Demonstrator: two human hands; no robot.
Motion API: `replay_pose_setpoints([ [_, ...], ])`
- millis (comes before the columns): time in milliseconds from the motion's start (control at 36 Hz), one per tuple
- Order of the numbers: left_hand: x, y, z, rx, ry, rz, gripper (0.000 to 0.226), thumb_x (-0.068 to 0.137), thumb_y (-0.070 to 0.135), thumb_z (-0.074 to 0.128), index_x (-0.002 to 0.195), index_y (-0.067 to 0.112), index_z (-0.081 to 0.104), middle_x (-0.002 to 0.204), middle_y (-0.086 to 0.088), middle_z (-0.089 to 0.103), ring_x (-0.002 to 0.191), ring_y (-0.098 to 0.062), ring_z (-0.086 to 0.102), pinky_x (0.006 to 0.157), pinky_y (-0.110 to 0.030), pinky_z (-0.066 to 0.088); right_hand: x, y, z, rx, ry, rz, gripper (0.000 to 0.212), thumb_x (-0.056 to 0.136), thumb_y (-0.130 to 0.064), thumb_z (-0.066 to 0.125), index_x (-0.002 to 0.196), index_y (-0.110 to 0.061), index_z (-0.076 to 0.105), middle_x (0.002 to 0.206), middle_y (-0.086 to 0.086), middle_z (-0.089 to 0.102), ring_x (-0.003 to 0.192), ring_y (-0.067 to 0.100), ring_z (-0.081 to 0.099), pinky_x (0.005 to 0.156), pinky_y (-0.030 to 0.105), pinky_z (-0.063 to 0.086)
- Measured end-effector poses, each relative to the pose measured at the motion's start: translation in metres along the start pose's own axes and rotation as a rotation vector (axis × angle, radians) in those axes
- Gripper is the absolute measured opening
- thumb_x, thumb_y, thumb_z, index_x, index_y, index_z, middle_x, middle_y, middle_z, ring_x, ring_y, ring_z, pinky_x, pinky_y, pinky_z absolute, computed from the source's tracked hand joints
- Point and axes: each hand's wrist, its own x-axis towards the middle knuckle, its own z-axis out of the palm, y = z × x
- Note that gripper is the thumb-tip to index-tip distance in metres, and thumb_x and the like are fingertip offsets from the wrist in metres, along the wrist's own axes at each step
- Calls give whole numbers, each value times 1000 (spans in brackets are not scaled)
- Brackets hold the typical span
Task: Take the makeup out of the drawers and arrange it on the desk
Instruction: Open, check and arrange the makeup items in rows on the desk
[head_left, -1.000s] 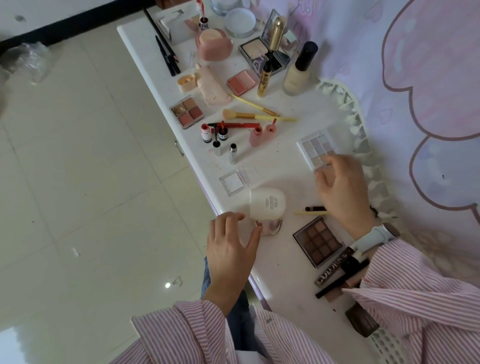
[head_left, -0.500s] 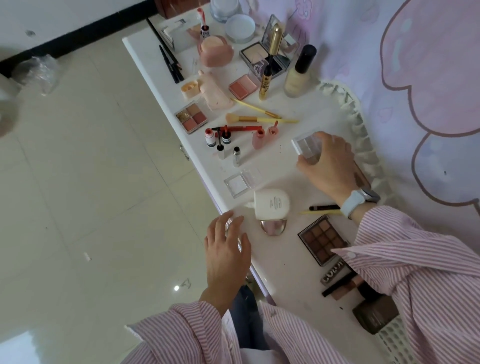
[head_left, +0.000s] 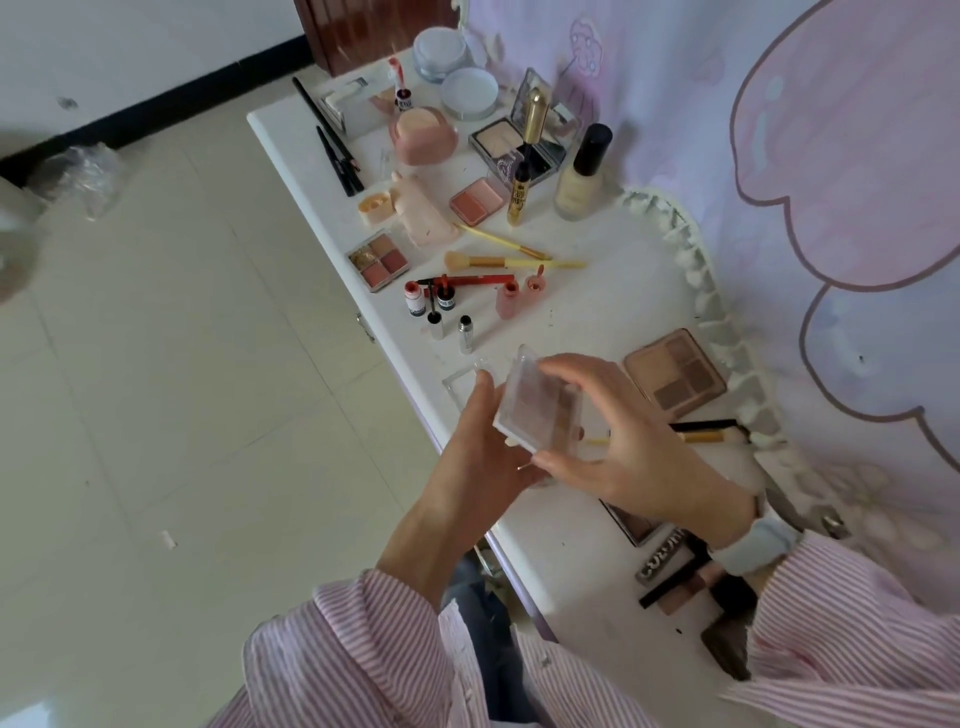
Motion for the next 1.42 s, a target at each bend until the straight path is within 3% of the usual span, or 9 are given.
replay_pose_setpoints([
  [139, -3, 3, 3, -102, -26, 26, 54, 90, 47, 39, 129, 11, 49, 111, -14, 59, 100, -31, 57, 82, -38, 49, 4, -2, 5, -82, 24, -63, 55, 79, -33, 60, 128, -12, 50, 134, 3, 47, 127, 15, 37, 105, 17, 32],
  [361, 0, 5, 6, -51, 123, 108, 59, 88, 42, 49, 124, -4, 42, 102, -21, 55, 84, -30, 59, 71, -38, 53, 5, -4, 7, -53, -24, 9, 46, 82, -28, 46, 120, -5, 58, 121, 4, 59, 114, 10, 53, 99, 14, 37],
  [528, 1, 5, 4, -93, 179, 88, 60, 85, 40, 54, 129, 0, 42, 104, -19, 59, 88, -33, 60, 78, -44, 53, 6, -7, 4, -78, -53, -10, 44, 83, -29, 44, 118, -8, 59, 117, 1, 62, 108, 10, 56, 94, 18, 41],
  [722, 4, 6, 4, -169, 215, -21, 38, 95, 40, 42, 108, 8, 57, 100, -11, 60, 78, -28, 62, 60, -34, 55, 7, -1, -2, -156, -112, -116, 43, 85, -31, 51, 120, -7, 58, 115, 1, 59, 115, 11, 48, 94, 24, 41],
  [833, 4, 4, 7, -46, 229, 58, 39, 84, 57, 44, 109, 29, 57, 95, -4, 70, 102, -24, 64, 88, -43, 51, 8, -3, 0, -173, 37, -129, 35, 86, -23, 49, 110, -3, 65, 98, 4, 67, 92, 15, 60, 78, 26, 49],
  [917, 3, 1, 7, 76, 176, 150, 64, 81, 64, 52, 134, 31, 41, 117, -5, 64, 114, -21, 58, 98, -46, 46, 11, -6, 2, -155, 124, -102, 34, 87, -24, 49, 106, -2, 67, 90, 6, 68, 81, 17, 64, 70, 30, 53],
  [1000, 3, 2, 9, 161, 208, 222, 58, 87, 48, 55, 133, 14, 45, 106, -7, 67, 100, -23, 65, 91, -40, 51, 12, -10, 3, -71, 104, -83, 35, 89, -28, 51, 111, -5, 66, 92, 3, 66, 82, 12, 62, 73, 27, 52],
  [1083, 5, 9, 10, 9, 244, 202, 33, 86, 43, 47, 107, 25, 65, 98, -11, 68, 84, -27, 69, 78, -37, 54, 9, -10, 2, 64, 30, -43, 38, 88, -30, 53, 116, -7, 64, 105, 0, 65, 94, 7, 59, 84, 26, 50],
  [1417, 6, 8, 8, -150, 307, 78, 59, 75, 46, 57, 126, 14, 53, 118, -11, 57, 91, -26, 64, 70, -37, 55, 11, -2, 3, -25, -23, -25, 35, 87, -27, 46, 107, -6, 66, 99, 0, 62, 89, 11, 60, 78, 31, 50],
])
